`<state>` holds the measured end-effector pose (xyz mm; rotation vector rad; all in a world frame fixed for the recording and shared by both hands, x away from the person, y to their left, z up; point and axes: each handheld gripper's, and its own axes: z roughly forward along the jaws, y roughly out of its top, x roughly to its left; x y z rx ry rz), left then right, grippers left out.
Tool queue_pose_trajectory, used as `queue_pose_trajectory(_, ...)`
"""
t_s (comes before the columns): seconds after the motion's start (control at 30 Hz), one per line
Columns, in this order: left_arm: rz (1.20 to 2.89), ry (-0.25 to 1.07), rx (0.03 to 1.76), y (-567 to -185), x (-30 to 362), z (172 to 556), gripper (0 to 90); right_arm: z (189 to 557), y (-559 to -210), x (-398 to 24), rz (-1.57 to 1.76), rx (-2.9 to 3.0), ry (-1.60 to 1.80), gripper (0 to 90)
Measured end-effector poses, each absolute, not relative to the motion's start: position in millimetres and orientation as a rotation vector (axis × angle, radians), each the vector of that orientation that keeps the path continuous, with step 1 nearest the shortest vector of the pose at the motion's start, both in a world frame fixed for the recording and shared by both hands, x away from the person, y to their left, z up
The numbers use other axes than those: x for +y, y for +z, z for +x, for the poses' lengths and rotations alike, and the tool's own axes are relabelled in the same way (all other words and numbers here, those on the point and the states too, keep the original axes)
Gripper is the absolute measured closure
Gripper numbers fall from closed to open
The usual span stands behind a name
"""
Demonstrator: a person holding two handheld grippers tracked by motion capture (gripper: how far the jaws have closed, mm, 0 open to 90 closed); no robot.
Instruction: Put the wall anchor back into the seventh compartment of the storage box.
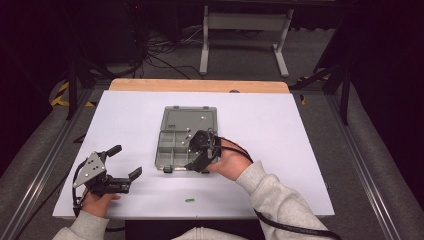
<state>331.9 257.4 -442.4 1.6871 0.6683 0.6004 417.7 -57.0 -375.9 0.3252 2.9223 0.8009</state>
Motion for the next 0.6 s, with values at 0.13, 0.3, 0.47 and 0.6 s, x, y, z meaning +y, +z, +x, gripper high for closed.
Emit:
queue_pose_trajectory(0.13,1.688,0.603,0.665,-442,258,332,0.4,409,-374,-56,0.299,2.933,0.820,27.9)
queue_pose_trajectory(0.3,1.688,0.604,0.665,-442,258,332,0.4,398,-371,-57,0.261,2.940,0.850,25.1)
queue_pose_trajectory(0.47,1.687,0.603,0.665,-442,258,332,0.4,387,-372,-58,0.239,2.945,0.863,24.1)
queue_pose_trajectory(0.6,1.689,0.602,0.662,-442,258,332,0.4,381,-371,-58,0.230,2.946,0.877,23.9)
